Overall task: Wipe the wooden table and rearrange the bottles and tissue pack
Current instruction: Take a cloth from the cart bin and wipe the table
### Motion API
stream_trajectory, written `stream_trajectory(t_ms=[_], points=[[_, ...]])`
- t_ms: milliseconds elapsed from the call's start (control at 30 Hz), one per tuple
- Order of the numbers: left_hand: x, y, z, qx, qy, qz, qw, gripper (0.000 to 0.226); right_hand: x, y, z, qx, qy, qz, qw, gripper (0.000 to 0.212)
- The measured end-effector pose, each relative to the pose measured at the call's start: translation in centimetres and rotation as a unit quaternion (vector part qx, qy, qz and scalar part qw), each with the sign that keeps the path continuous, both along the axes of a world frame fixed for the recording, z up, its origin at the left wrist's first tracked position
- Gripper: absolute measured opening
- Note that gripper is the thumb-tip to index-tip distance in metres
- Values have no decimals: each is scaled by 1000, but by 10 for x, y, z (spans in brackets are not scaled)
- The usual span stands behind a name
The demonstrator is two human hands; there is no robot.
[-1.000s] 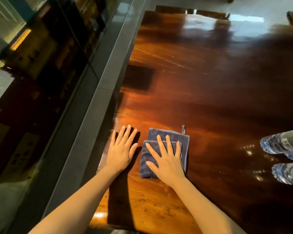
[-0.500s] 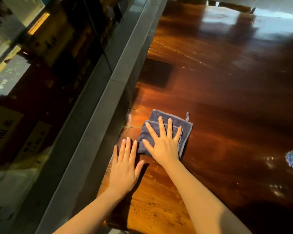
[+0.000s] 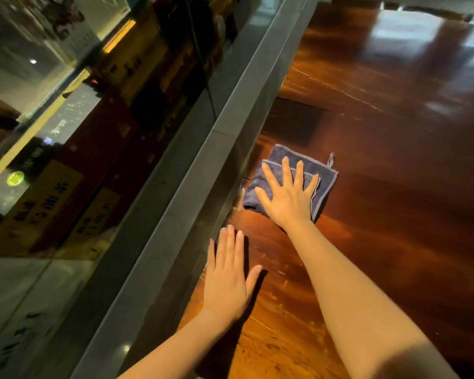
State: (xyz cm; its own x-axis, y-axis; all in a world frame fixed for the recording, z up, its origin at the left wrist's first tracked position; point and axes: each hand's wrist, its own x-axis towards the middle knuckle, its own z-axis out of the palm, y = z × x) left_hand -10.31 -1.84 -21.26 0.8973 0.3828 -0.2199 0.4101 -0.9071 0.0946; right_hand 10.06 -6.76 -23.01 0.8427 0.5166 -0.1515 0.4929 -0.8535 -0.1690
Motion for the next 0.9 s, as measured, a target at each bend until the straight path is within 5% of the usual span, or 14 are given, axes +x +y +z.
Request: stream_trajectory(t_ms=[400,900], points=[[-32,-15,2,-7,-25,28,999,68,-88,-37,11,20,-8,112,993,60],[-34,-13,-14,27,-30,9,999,73,-42,-170,3,-14,-35,-74,997,59]])
